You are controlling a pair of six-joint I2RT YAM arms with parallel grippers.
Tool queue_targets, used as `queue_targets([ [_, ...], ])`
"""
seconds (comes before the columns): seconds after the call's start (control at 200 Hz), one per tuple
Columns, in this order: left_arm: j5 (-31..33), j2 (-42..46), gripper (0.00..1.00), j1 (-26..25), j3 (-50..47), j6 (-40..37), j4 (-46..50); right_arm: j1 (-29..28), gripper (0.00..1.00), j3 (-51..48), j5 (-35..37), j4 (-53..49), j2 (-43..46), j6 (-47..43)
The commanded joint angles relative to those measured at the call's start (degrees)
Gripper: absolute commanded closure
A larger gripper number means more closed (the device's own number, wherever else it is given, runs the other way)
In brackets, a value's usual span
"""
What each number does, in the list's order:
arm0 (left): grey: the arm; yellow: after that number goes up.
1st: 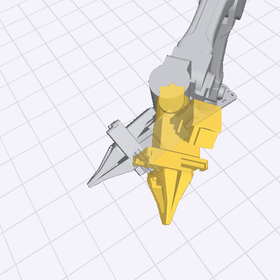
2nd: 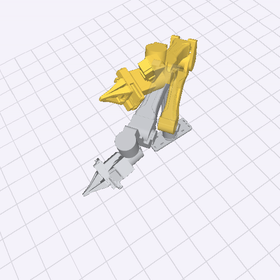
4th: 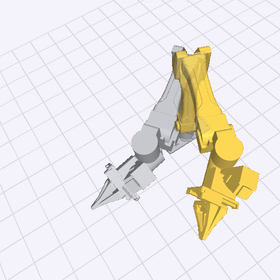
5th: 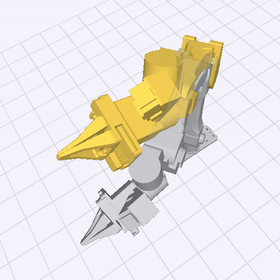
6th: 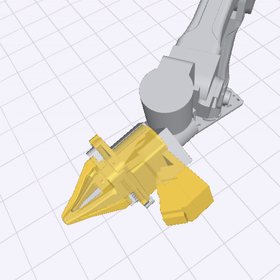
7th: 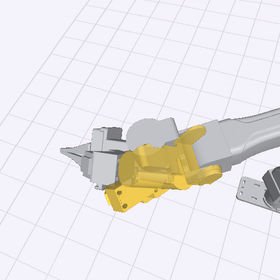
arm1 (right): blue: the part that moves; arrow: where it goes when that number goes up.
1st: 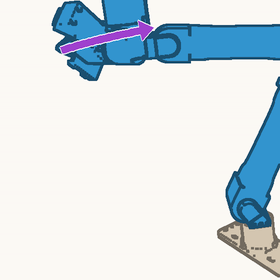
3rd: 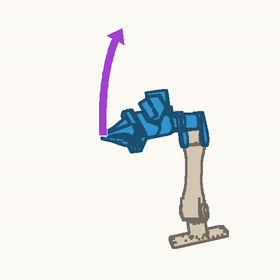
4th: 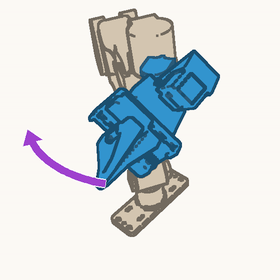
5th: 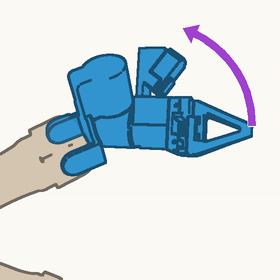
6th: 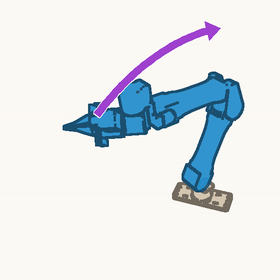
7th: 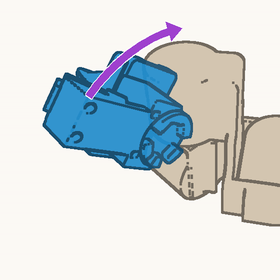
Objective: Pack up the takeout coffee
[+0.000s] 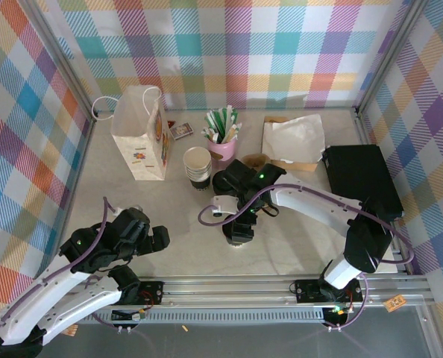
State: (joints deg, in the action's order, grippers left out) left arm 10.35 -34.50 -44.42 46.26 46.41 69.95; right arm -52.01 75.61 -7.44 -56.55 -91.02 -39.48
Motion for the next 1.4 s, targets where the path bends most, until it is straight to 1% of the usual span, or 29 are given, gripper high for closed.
queue_targets([
  [0.0,-0.3,-0.4,0.0,0.6,0.0,-0.8,-0.8,-0.4,0.03,-0.9,-0.2,0.0,0.8,-0.2],
  [0.11,-0.3,-0.5,0.0,0.5,0.0,-0.6,-1.1,-0.4,0.06,-1.2,-0.4,-0.4,0.5,-0.5],
  [0.245,-0.2,-0.8,0.0,0.6,0.0,-0.6,-1.5,-0.4,0.13,-1.2,-0.8,-0.8,0.0,-0.7],
  [0.315,-0.2,-1.1,0.0,0.5,0.1,-0.5,-1.7,-0.4,0.15,-1.4,-0.9,-0.8,-0.2,-0.7],
  [0.655,-0.4,-1.2,0.0,0.5,-0.3,0.7,-1.8,-0.4,0.16,-2.4,-0.8,-0.2,-1.0,0.1],
  [0.83,-0.4,-1.2,0.0,0.5,-0.1,0.9,-1.8,-0.5,0.13,-3.0,-0.3,0.3,-0.8,0.5],
  [0.995,-0.3,-1.2,0.0,0.6,0.0,1.2,-1.6,-0.6,0.12,-3.4,-0.2,0.8,-0.6,0.5],
  [1.235,-0.2,-1.4,0.0,0.5,0.2,1.2,-1.8,-0.8,0.16,-3.6,-0.1,0.9,-0.8,1.2],
  [1.395,0.1,-1.4,0.0,0.5,0.6,1.1,-1.5,-0.8,0.23,-3.5,0.1,0.6,-0.7,2.4],
])
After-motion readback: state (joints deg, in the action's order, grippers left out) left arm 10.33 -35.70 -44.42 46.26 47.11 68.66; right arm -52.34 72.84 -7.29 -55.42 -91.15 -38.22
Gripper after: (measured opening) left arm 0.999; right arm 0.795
